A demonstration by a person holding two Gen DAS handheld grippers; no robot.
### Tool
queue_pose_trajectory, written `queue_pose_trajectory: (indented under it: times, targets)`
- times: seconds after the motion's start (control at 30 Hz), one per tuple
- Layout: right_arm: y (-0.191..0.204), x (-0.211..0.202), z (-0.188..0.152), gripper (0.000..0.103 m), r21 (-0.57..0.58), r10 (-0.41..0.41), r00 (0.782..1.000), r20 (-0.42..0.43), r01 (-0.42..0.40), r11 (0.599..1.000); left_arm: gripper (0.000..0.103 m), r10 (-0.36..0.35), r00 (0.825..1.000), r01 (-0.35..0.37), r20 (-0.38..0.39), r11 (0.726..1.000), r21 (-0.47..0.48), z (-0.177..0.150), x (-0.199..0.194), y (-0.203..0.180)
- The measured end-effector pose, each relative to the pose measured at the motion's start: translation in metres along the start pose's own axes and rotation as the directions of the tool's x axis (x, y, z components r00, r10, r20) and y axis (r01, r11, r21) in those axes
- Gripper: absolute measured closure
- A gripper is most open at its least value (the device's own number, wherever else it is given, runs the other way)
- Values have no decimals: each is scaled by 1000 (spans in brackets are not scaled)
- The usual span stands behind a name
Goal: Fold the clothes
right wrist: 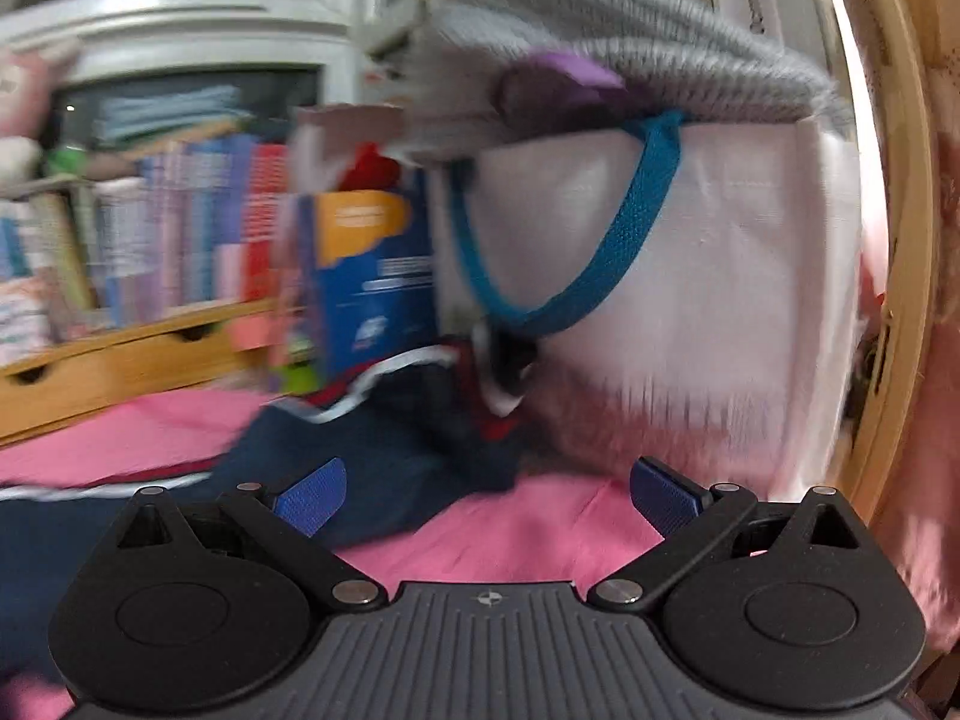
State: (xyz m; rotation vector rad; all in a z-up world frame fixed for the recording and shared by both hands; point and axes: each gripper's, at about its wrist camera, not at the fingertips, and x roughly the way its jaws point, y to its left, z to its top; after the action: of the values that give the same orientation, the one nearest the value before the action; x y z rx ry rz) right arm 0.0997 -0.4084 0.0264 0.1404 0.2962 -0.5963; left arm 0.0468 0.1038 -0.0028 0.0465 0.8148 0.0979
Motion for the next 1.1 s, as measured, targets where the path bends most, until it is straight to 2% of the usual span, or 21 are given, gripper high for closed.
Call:
queue_pose_trajectory:
  times: [0.1,0.13,0.2,0.3,0.33,0.37,0.4,0.47,0.57,0.63,0.7,0.73,0.8,0.87,0.93,1.03,1.07,1.1]
  targets:
    - [1,45,6,1,-23,-38,999,-20,37,999,0,-27,1000,27,12,999,-34,4,10,6]
    - [2,60,9,0,-16,-26,998,-58,25,1000,0,-34,999,35,17,999,-42,5,13,8]
    - [4,77,11,6,14,31,995,-91,-30,999,0,-47,998,49,37,998,-49,6,16,11]
    - [17,92,15,12,3,3,997,-79,-3,1000,0,-58,995,61,83,997,-36,4,19,12]
    - [24,95,15,53,-14,-4,997,-80,3,1000,0,-63,993,67,101,997,-34,2,19,13]
    - [31,100,14,90,-56,9,993,-120,-15,998,0,-67,991,71,117,997,-31,1,19,13]
    - [36,103,14,89,-67,13,988,-153,-24,997,0,-68,990,73,123,997,-30,2,19,14]
    - [45,94,13,90,-63,48,986,-157,-59,996,0,-72,990,76,125,997,-29,3,20,14]
    - [71,59,21,90,-112,148,983,-109,-160,981,0,-81,989,85,127,996,-32,4,20,16]
    - [98,26,30,90,-162,237,969,-63,-244,956,0,-81,988,87,128,995,-41,4,18,19]
    - [139,-18,40,90,-235,366,931,-19,-360,903,0,-47,990,56,132,996,-73,4,11,29]
    - [161,-40,42,90,-264,436,900,-17,-424,866,0,-32,990,44,137,995,-88,4,6,35]
    - [211,-82,37,90,-323,575,816,-55,-560,763,0,-17,985,37,172,992,-118,3,-8,53]
    - [262,-121,25,90,-373,689,716,-112,-673,639,0,-1,978,35,208,987,-159,0,-21,74]
    - [311,-146,3,90,-413,751,634,-186,-744,526,0,16,976,27,217,981,-193,-6,-28,93]
    - [374,-180,-44,90,-471,772,559,-302,-792,389,0,54,979,-6,197,971,-239,-18,-30,115]
    - [391,-185,-59,89,-482,767,541,-345,-803,350,0,57,980,-7,191,968,-250,-21,-30,121]
    - [403,-198,-75,88,-497,756,533,-381,-807,318,0,58,981,-8,185,965,-261,-25,-30,126]
